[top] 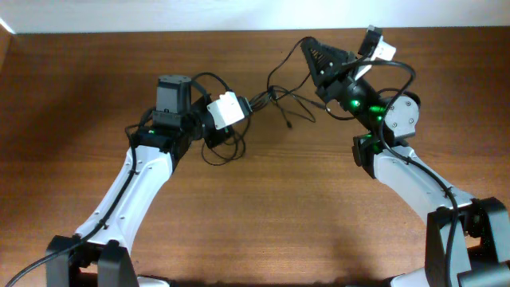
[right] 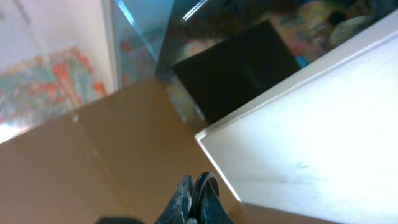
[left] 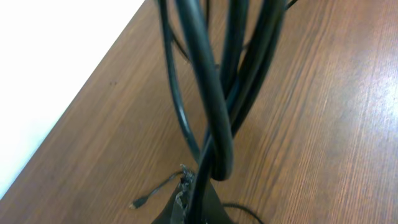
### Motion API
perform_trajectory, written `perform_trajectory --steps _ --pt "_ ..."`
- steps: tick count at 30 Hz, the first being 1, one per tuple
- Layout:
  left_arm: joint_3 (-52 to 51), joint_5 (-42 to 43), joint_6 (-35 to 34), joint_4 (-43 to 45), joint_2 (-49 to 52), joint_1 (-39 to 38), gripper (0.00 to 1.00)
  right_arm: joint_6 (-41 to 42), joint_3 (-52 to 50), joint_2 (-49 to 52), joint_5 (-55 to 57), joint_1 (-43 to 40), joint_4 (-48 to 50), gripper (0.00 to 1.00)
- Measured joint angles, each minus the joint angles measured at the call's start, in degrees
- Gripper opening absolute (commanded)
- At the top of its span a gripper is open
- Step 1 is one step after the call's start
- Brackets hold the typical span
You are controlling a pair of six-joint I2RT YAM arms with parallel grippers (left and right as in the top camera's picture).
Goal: Untangle cables
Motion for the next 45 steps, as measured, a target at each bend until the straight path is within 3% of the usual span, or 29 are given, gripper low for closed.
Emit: perform_trajectory --steps 6,8,9,10,11,21,25,33,45 --pt "0.0 6.5 0.5 0.0 0.0 -0.1 0.04 3.9 0.0 0.0 8.1 0.0 -4.0 0.04" --pt "0.0 4.5 0.6 0.3 0.0 -0.1 0.16 4.9 0.0 0.0 8.8 0.0 -5.7 0.04" --pt "0.0 3.8 0.7 0.8 0.0 -0.1 0.16 5.1 0.0 0.0 8.8 0.0 -6.0 0.04" --pt "0.0 3.1 0.9 1.6 0.0 -0.1 0.02 5.2 0.0 0.0 8.6 0.2 -6.1 0.04" --pt "0.0 2.9 0.9 2.3 0.0 -0.2 0.0 5.3 0.0 0.0 8.1 0.5 -6.1 0.04" --pt "0.0 0.2 1.1 8.8 0.0 -7.0 0.0 3.2 0.0 0.0 0.8 6.8 -3.5 0.04" --pt "0.0 -3.3 1.0 3.9 0.0 -7.0 0.0 2.8 0.0 0.0 0.7 5.5 5.0 0.04" --pt "0.0 -9.8 1.1 -3.6 0.0 -7.0 0.0 2.8 0.0 0.0 0.2 -1.1 -0.3 0.04" --pt "-0.1 -11.0 1.0 11.6 0.0 -9.9 0.0 7.8 0.0 0.0 -0.3 -1.0 4.7 0.04"
